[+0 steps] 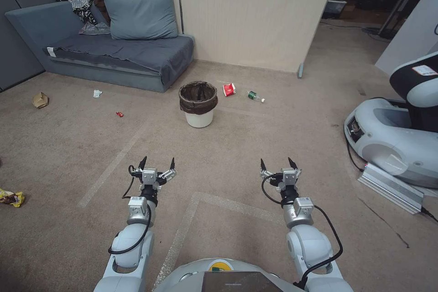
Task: Pick up the trash bin, then pick up the garbage from the floor and place it into the trash bin.
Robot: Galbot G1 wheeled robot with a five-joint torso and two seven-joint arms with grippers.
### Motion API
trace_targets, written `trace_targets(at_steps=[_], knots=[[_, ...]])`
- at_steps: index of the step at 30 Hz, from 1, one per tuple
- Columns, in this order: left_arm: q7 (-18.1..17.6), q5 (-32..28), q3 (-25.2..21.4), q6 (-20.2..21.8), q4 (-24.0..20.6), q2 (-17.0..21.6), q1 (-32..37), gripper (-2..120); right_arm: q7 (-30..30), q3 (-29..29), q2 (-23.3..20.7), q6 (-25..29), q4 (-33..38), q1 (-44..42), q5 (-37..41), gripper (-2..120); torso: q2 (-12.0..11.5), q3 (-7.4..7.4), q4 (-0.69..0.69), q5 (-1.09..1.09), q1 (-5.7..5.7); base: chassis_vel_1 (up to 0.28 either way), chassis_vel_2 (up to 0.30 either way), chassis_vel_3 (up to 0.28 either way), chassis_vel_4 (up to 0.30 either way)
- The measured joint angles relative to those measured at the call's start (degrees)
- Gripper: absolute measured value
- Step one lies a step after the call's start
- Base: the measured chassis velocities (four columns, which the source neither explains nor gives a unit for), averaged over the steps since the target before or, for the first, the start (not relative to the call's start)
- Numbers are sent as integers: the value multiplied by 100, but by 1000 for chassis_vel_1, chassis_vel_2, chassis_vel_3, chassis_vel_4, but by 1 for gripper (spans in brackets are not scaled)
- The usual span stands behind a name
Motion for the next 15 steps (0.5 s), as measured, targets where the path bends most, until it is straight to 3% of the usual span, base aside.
trace_targets(at_steps=[15], knots=[[-9,0,2,26,-35,3,4,100,1,6,18,2,38,-20,-21,100,0,0,0,0,0,0,0,0,0]])
